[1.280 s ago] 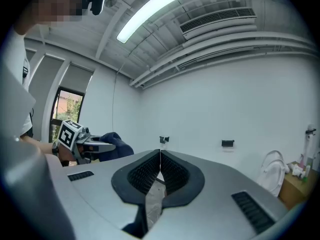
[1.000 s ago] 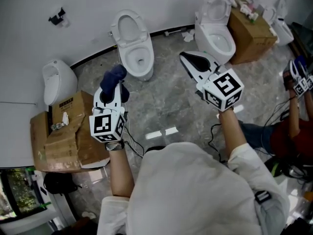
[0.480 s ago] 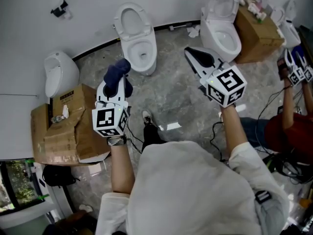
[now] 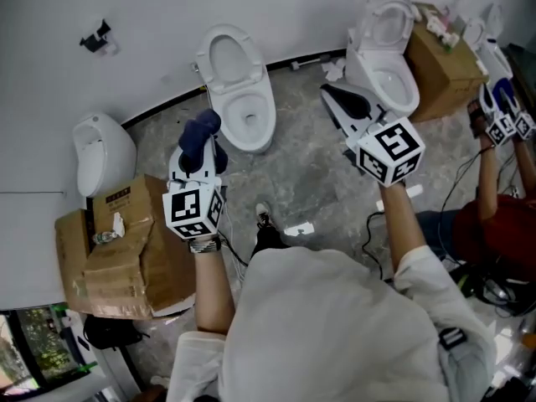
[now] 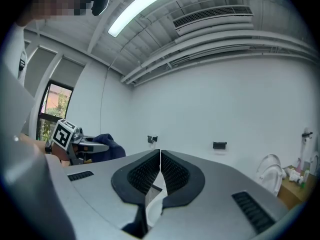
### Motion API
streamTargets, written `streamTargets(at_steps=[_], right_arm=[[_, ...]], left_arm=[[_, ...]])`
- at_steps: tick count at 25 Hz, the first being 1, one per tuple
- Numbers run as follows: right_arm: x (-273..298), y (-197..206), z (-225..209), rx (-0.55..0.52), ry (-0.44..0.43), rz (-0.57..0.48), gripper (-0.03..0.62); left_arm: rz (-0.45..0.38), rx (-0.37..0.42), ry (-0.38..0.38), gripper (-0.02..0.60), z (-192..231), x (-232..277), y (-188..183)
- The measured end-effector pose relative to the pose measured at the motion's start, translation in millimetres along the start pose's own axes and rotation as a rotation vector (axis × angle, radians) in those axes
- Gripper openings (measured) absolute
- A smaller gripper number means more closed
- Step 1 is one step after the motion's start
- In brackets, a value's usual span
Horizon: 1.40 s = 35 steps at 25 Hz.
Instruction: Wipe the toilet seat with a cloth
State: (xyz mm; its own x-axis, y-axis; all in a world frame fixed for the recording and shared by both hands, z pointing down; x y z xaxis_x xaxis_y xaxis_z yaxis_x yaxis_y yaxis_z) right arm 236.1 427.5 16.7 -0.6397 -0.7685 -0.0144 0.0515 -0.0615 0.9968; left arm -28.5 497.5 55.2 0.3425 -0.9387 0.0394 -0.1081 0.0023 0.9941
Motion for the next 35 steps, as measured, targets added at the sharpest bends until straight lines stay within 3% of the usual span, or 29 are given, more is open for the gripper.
streamTargets(at_steps=[12,35], right_arm=[[123,8,-15,-0.01,0.089,0.029,0.029],[282,26,-13,0.022,0.2,0.048,0.03]], left_arm=[[0.017,-0.023,0.067,0.031,106,94,9],[0.041,-0.035,0.175,0.029,251,190,39]])
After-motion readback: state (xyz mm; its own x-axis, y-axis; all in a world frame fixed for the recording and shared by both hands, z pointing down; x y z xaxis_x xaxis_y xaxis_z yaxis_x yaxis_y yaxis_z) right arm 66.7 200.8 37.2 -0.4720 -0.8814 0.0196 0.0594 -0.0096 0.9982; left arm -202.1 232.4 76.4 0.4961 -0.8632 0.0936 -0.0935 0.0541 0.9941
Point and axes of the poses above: the fingertips, and each gripper's own axes: x forward along the fingers, z to its left, y out of its underside, the point moved 4 cm from there along -x, backward along the fingers, and after that the axes turned 10 degrees about y, right-handed, at the moved point
